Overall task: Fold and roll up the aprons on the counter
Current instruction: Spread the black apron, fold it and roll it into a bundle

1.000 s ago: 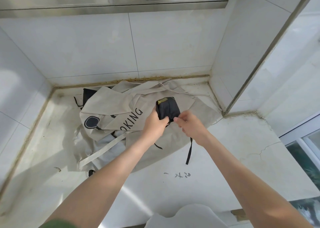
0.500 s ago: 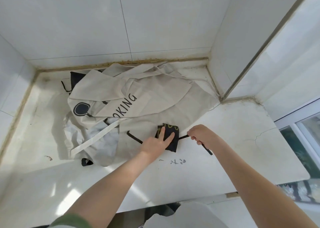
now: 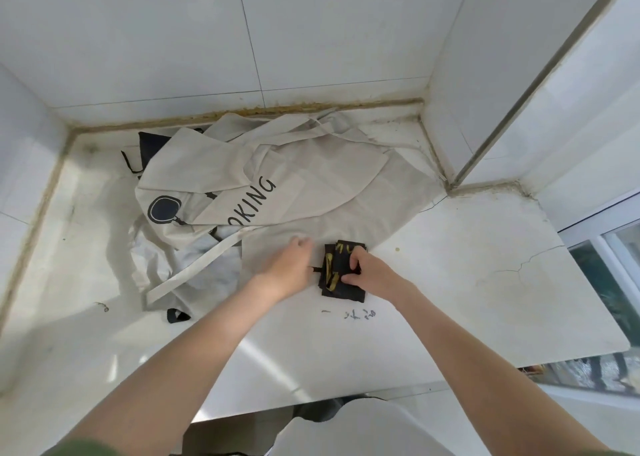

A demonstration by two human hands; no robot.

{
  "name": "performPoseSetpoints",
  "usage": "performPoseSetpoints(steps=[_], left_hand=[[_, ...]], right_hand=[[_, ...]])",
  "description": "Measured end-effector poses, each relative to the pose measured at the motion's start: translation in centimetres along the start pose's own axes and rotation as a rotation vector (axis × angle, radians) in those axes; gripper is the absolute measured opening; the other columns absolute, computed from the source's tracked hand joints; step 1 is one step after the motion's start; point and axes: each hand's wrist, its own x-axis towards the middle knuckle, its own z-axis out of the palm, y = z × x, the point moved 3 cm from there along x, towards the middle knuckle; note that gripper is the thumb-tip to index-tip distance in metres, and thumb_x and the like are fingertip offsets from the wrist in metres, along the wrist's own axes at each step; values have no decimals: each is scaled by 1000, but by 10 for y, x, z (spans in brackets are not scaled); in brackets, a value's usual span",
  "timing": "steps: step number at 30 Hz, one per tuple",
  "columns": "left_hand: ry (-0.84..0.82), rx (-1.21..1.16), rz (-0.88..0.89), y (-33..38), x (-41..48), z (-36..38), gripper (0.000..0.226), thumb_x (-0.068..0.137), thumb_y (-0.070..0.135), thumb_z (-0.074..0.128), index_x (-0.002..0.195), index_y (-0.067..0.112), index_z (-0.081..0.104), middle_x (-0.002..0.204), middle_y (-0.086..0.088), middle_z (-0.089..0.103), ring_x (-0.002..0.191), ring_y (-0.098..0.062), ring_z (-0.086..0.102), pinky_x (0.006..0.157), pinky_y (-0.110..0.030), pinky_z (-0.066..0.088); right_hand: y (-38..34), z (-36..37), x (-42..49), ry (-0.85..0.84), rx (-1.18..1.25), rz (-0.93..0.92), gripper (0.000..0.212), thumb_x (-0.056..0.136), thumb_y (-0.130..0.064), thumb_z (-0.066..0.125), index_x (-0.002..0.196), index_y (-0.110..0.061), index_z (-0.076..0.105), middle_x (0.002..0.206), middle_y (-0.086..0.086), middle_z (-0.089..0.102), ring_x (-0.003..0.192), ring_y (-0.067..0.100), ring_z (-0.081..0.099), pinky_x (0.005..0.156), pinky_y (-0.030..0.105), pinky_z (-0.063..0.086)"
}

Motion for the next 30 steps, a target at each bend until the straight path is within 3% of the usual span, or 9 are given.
performPoseSetpoints(steps=[3, 6, 11, 13, 15, 20, 25, 28, 30], left_hand=[[-153, 106, -147, -20, -1, -25, 35, 95, 40, 52, 88, 10, 68, 76, -5, 57, 73, -22, 56, 61, -27, 37], [-115, -248, -94, -19, 0, -39, 43, 95, 42, 53, 58, 21, 59, 53, 6, 47, 51, -11, 42, 51, -21, 32], [-149, -946, 115, 19, 3, -21, 34, 99, 30, 50, 81, 14, 74, 97, -7, 71, 92, -9, 62, 92, -24, 42], [-183, -1118, 145, 31, 11, -2, 34, 100, 28, 46, 101, 5, 71, 101, -20, 69, 92, -19, 62, 97, -34, 44], [-194, -1197, 145, 38, 21, 11, 31, 103, 22, 41, 114, 9, 66, 99, -12, 70, 92, -20, 65, 97, -31, 45], [-120, -1184, 25, 43, 42, 31, 13, 99, 3, 42, 101, 8, 54, 81, -3, 67, 69, -12, 58, 66, -15, 48], [-128, -964, 101, 49, 47, 38, 24, 100, 4, 38, 106, 5, 61, 73, 1, 56, 65, -9, 48, 65, -13, 41], [-216, -891, 143, 55, 43, 38, 32, 95, 1, 39, 93, 20, 65, 79, 1, 56, 75, -11, 49, 76, -19, 40], [-259, -808, 135, 59, 40, 37, 29, 91, 6, 46, 79, 29, 58, 76, 5, 50, 72, -9, 45, 68, -18, 36]], right_hand=[[-7, 1, 4, -23, -161, -24, 29, 89, -16, 61, 92, -13, 32, 77, -3, 38, 63, 12, 35, 56, 24, 28], [-9, 1, 6, -27, -215, -46, 29, 90, -17, 60, 93, -13, 32, 80, -2, 39, 64, 13, 37, 55, 24, 28], [-11, 8, 5, 15, -281, -55, 28, 91, -15, 57, 111, -11, 37, 91, 1, 45, 76, 18, 44, 63, 25, 34], [-11, 11, 3, 31, -290, -92, 25, 94, -9, 50, 114, -13, 36, 94, 0, 45, 78, 16, 45, 67, 23, 38], [-12, 10, -4, 56, -324, -126, 16, 99, -8, 37, 114, -12, 42, 96, 2, 40, 81, 15, 42, 72, 19, 36], [6, 0, -27, 88, -269, -68, 45, 98, 0, 31, 141, -13, 38, 126, 11, 51, 112, 26, 52, 95, 28, 40], [9, -34, -33, 138, -39, -11, 25, 96, -9, 40, 117, -17, 51, 91, 4, 62, 77, 18, 53, 62, 22, 41], [-12, -49, -34, 172, 118, -82, 12, 92, -11, 47, 99, -16, 55, 76, 0, 61, 63, 12, 49, 59, 21, 40], [-26, -52, -32, 164, 206, -123, 14, 88, -4, 47, 93, -14, 56, 67, -5, 59, 61, 11, 48, 62, 23, 41]])
